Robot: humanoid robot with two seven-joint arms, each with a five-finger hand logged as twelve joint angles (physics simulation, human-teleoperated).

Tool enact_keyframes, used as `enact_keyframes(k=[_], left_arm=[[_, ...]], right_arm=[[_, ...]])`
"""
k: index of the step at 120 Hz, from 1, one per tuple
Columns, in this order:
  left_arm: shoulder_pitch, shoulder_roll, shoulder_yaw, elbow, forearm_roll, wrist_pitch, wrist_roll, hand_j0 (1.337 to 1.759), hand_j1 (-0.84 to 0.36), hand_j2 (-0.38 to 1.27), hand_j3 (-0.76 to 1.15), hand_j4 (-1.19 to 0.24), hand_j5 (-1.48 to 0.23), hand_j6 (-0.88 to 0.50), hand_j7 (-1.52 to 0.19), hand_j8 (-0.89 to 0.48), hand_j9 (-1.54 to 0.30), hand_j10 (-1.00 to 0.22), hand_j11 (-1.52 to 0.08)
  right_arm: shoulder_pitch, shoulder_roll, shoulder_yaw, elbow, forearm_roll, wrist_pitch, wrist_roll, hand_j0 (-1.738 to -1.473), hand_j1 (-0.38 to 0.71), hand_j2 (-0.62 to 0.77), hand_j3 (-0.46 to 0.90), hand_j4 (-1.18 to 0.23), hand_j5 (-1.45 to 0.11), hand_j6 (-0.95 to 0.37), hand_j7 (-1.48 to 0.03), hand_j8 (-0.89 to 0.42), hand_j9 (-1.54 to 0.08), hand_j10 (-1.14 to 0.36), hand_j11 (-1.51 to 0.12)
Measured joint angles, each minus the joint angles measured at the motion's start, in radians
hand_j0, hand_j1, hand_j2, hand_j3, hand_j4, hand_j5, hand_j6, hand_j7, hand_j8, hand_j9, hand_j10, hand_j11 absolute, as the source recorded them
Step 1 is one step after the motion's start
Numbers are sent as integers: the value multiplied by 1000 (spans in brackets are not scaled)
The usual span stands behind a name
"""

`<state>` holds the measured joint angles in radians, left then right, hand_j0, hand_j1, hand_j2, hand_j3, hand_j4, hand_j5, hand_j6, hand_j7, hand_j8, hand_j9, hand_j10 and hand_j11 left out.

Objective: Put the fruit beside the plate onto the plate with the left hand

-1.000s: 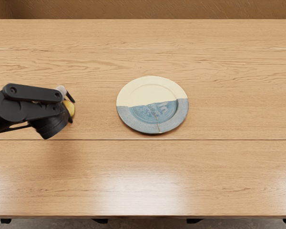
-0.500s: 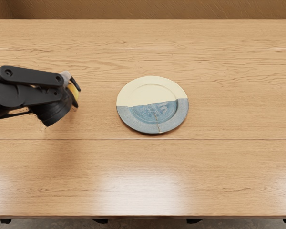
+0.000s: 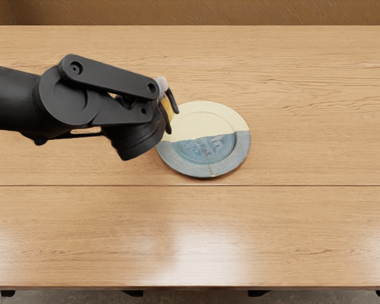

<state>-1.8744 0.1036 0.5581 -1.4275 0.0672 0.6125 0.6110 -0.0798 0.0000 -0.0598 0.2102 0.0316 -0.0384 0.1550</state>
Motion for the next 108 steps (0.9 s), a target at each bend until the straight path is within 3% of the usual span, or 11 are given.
enact_keyframes(k=[26, 33, 46, 52, 61, 62, 79, 85, 102, 108], left_arm=[[0, -103, -30, 30, -36, -1, 1, 1632, -385, 420, 0, -850, -1161, -190, -1155, -69, -1177, -288, -1225], [4, -104, -32, 51, -41, 1, 0, 1630, -453, 562, 0, -852, -1161, -173, -1158, -57, -1179, -268, -1234], [13, -104, -34, 93, -43, 2, 0, 1629, -465, 560, 0, -863, -1143, -160, -1148, -40, -1172, -255, -1233], [18, -104, -34, 109, -43, 3, -1, 1629, -501, 644, 0, -868, -1136, -156, -1148, -33, -1173, -243, -1233], [35, -104, -34, 134, -43, 4, -1, 1630, -451, 543, 0, -874, -1126, -182, -1143, -45, -1171, -249, -1229], [37, -104, -34, 137, -44, 4, -2, 1630, -482, 616, 0, -872, -1129, -181, -1146, -43, -1174, -244, -1232], [40, -104, -39, 168, -35, 5, -1, 1629, -464, 543, 0, -879, -1118, -182, -1137, -44, -1171, -244, -1232], [53, -104, -55, 173, -21, 5, -1, 1628, -518, 646, 0, -881, -1112, -175, -1138, -23, -1173, -220, -1234], [117, -104, -122, 188, 55, 3, -2, 1631, -398, 501, 0, -871, -1136, -199, -1141, -65, -1166, -282, -1229], [122, -104, -140, 191, 78, 3, -2, 1632, -347, 446, 0, -872, -1134, -270, -1139, -113, -1164, -333, -1227]], right_arm=[[0, 0, 0, 0, 0, 0, 1, -1658, -303, -8, 0, -38, -50, -38, -50, -38, -50, -38, -50], [0, 0, 0, 0, 0, 0, 1, -1658, -303, -8, 0, -38, -50, -38, -50, -38, -50, -38, -50], [0, 0, 0, 0, 0, 0, 1, -1658, -303, -8, 0, -38, -50, -38, -50, -38, -50, -38, -50], [0, 0, -1, 0, 0, 0, 1, -1658, -303, -8, 0, -38, -50, -38, -50, -38, -50, -38, -50], [0, 0, -1, 0, 0, 0, 1, -1658, -303, -8, 0, -38, -50, -38, -50, -38, -50, -38, -50], [0, 0, -1, 0, 0, 0, 1, -1658, -303, -8, 0, -38, -50, -38, -50, -38, -50, -38, -50], [0, 0, -1, 0, -1, 0, 1, -1658, -303, -8, 0, -38, -50, -38, -50, -38, -50, -38, -50], [0, 0, -1, 0, -1, 0, 1, -1658, -303, -8, 0, -38, -50, -38, -50, -38, -50, -38, -50], [0, 0, -1, 0, -1, 0, 2, -1658, -303, -8, 0, -38, -50, -38, -50, -38, -50, -38, -50], [0, 0, -1, 0, -1, 0, 1, -1658, -303, -8, 0, -38, -50, -38, -50, -38, -50, -38, -50]])
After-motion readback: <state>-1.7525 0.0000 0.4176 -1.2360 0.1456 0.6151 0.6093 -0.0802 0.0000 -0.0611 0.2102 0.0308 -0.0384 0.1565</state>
